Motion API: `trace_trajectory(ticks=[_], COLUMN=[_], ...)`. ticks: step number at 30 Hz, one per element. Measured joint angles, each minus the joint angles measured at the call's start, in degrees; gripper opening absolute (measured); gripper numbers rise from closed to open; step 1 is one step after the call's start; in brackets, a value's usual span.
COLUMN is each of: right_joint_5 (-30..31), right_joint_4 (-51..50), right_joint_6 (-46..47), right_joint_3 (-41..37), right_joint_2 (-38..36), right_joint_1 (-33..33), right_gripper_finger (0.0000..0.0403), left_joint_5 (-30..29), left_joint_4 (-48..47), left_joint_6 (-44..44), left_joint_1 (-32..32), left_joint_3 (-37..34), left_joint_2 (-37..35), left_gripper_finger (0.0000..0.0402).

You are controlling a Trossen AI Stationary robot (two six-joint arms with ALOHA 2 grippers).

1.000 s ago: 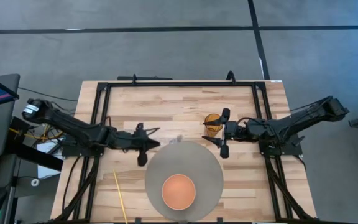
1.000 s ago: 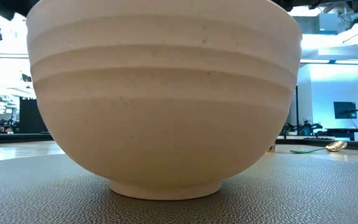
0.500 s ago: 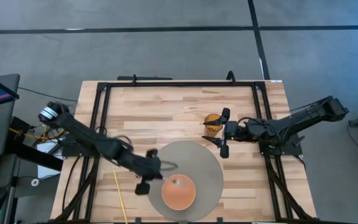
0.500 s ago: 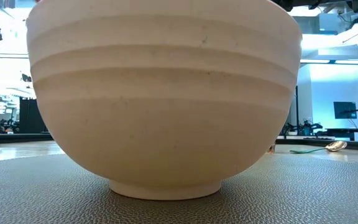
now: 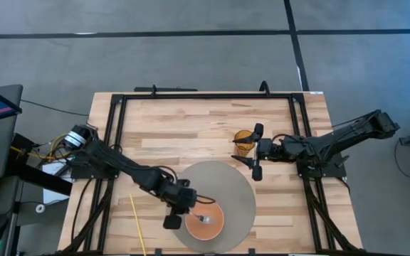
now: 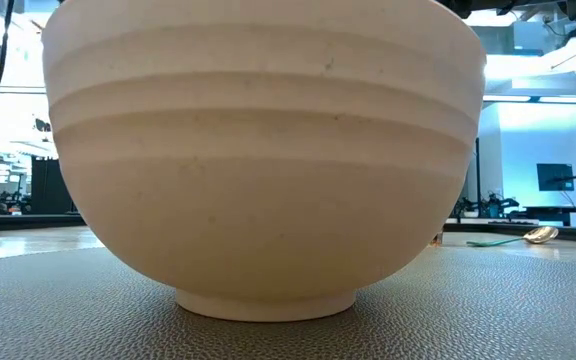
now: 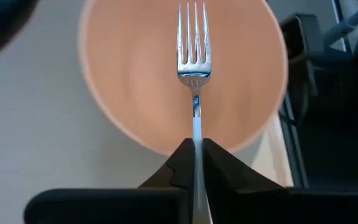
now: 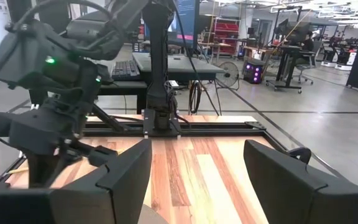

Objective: Pick & Place Utensil
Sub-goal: Put the orange fork into the orange bowl

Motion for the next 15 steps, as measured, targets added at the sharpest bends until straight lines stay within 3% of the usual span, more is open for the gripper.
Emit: trace_trajectory(ticks=[15], right_joint_5=[0.0], right_joint_4=[0.0], right_joint_6=[0.0], right_joint_3=[0.0], right_joint_2=[0.0], right_joint_1=[0.0], right_gripper_finger=[0.0249], left_joint_5=[0.2], left_joint_4=[0.9], left_joint_6=[1.5], left_joint_1=[1.4], left_joint_3=[0.0], left_joint_2=[1.4], left_gripper_finger=[0.0038])
